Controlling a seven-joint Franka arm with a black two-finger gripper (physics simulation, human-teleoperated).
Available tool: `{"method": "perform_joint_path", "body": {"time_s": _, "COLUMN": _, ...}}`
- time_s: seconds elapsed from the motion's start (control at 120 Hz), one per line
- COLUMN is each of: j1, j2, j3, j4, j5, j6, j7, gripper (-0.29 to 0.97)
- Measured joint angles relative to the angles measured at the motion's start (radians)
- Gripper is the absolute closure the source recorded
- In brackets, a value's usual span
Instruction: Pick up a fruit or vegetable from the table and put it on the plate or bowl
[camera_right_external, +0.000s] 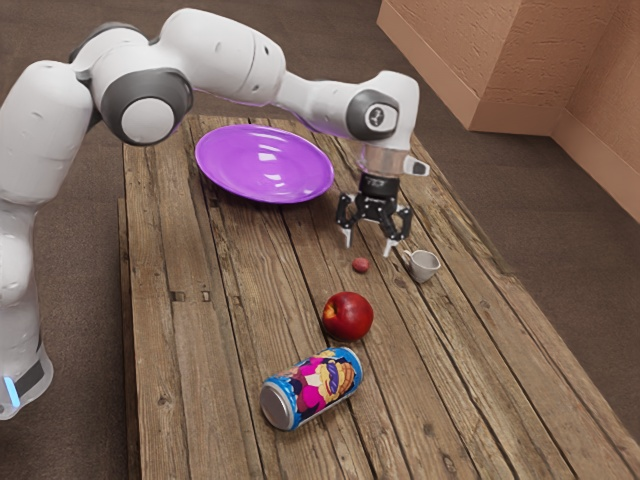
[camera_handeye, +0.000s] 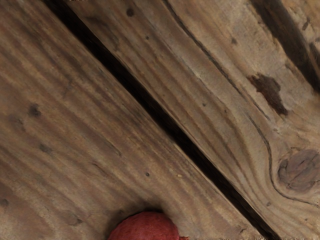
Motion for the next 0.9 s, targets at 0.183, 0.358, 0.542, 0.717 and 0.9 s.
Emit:
{"method": "perform_joint_path", "body": {"time_s": 0.183, "j1": -0.010, "j2": -0.013, "j3": -0.005, "j4": -0.028, "j5": -0.015, "j6": 0.021, "j7": 0.045, "gripper": 0.22}}
{"method": "perform_joint_path", "body": {"time_s": 0.358, "j1": -0.018, "j2": -0.035, "j3": -0.005, "j4": -0.067, "j5": -0.032, "j6": 0.029, "j7": 0.072, "gripper": 0.22}}
{"method": "perform_joint_path", "body": {"time_s": 0.542, "j1": -0.010, "j2": -0.036, "j3": -0.002, "j4": -0.092, "j5": -0.045, "j6": 0.033, "j7": 0.092, "gripper": 0.22}}
{"method": "perform_joint_path", "body": {"time_s": 0.717, "j1": -0.007, "j2": -0.027, "j3": -0.001, "j4": -0.089, "j5": -0.046, "j6": 0.035, "j7": 0.106, "gripper": 0.22}}
{"method": "perform_joint_path", "body": {"time_s": 0.9, "j1": -0.005, "j2": -0.015, "j3": -0.001, "j4": -0.084, "j5": -0.046, "j6": 0.041, "j7": 0.117, "gripper": 0.32}}
